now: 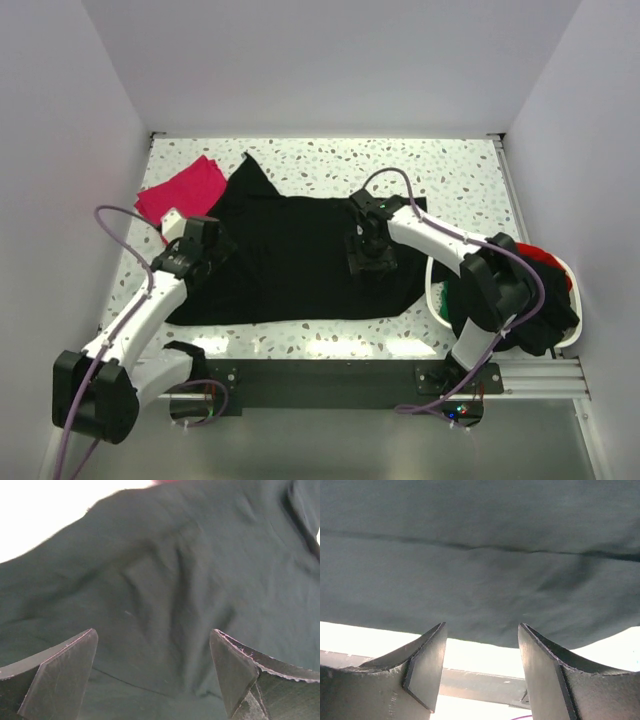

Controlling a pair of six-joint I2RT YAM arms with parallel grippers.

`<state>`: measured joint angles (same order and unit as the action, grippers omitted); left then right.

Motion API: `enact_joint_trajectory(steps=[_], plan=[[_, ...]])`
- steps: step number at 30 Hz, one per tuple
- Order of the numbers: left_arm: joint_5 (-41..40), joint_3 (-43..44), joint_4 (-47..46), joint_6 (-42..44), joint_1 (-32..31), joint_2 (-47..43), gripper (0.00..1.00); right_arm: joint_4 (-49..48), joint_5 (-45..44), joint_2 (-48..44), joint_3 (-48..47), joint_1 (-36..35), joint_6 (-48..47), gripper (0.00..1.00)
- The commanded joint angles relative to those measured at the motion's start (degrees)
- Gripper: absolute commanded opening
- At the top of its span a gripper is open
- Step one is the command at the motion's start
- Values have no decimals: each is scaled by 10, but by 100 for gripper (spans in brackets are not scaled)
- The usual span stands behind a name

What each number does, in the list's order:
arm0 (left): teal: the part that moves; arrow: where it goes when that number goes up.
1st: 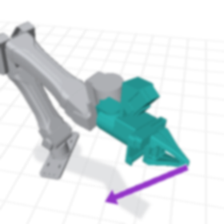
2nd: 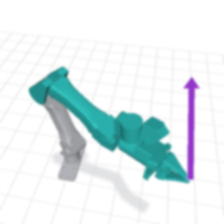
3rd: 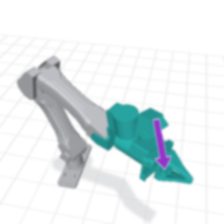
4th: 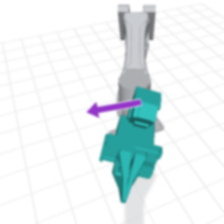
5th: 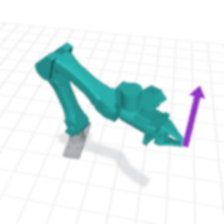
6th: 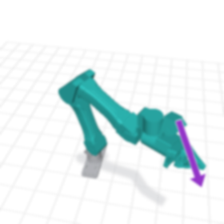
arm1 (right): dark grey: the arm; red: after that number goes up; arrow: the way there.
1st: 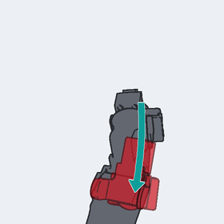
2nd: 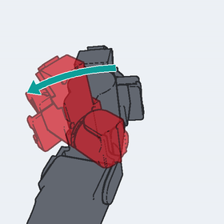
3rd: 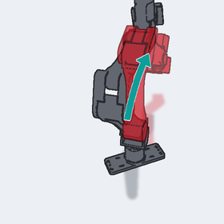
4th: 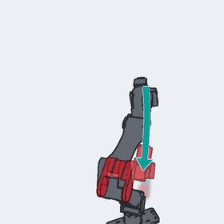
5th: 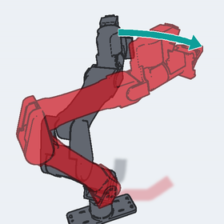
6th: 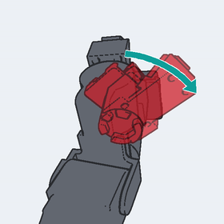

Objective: Fold and stack the t-shirts
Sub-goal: Fold the tshirt

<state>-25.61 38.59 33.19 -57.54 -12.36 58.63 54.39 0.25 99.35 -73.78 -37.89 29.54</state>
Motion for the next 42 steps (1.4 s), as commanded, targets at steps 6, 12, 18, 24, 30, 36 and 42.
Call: enact_joint_trajectory(steps=[6, 12, 18, 24, 30, 36, 42], plan=[[97, -84, -128, -27, -24, 35, 98, -44, -12, 15, 61, 43, -2, 62], [105, -126, -126, -42, -19, 54, 100, -78, -3, 28, 110, 43, 10, 62], [98, -157, -74, -61, 21, 19, 100, -81, 30, 22, 133, 34, 16, 62], [72, -184, -3, -78, 43, -72, 100, -61, 49, 23, 138, 7, 25, 61], [59, -156, 39, -53, 43, -122, 100, -13, 35, -6, 121, -21, 35, 61], [44, -58, 47, 36, 43, -149, 100, 46, 28, 5, -56, -27, 12, 61], [121, -60, -19, 88, 68, -78, 100, -55, 121, 94, -214, -32, 29, 57]])
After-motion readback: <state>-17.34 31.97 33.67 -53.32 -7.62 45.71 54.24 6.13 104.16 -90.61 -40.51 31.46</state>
